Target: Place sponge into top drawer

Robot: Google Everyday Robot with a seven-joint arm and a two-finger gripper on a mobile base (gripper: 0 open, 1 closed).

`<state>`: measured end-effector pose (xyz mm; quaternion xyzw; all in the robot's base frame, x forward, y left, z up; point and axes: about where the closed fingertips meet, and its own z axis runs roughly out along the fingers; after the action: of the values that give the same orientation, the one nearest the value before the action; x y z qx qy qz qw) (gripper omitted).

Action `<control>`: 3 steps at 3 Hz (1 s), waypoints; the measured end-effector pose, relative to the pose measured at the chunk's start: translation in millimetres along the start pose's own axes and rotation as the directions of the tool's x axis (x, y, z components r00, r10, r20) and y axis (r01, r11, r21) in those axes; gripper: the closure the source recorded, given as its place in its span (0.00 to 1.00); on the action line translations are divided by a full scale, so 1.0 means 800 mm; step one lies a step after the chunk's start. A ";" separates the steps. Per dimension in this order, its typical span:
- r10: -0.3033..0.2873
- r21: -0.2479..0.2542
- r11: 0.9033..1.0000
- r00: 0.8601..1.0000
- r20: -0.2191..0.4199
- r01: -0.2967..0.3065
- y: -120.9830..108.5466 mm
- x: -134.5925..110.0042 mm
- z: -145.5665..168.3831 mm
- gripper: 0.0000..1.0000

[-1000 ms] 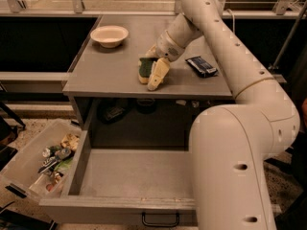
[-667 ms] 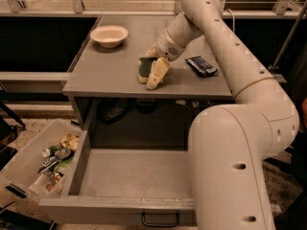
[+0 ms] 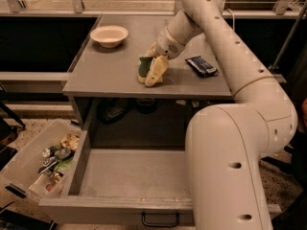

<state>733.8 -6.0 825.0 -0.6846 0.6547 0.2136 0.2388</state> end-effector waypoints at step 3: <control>0.002 0.361 0.933 0.999 -0.038 0.012 0.031 0.024 -0.171 1.00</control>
Offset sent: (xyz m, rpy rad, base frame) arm -0.2625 -0.0199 0.0482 -0.1816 -0.1487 -0.0084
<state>707.0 -104.7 921.1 -0.6347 0.6854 0.0762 0.3487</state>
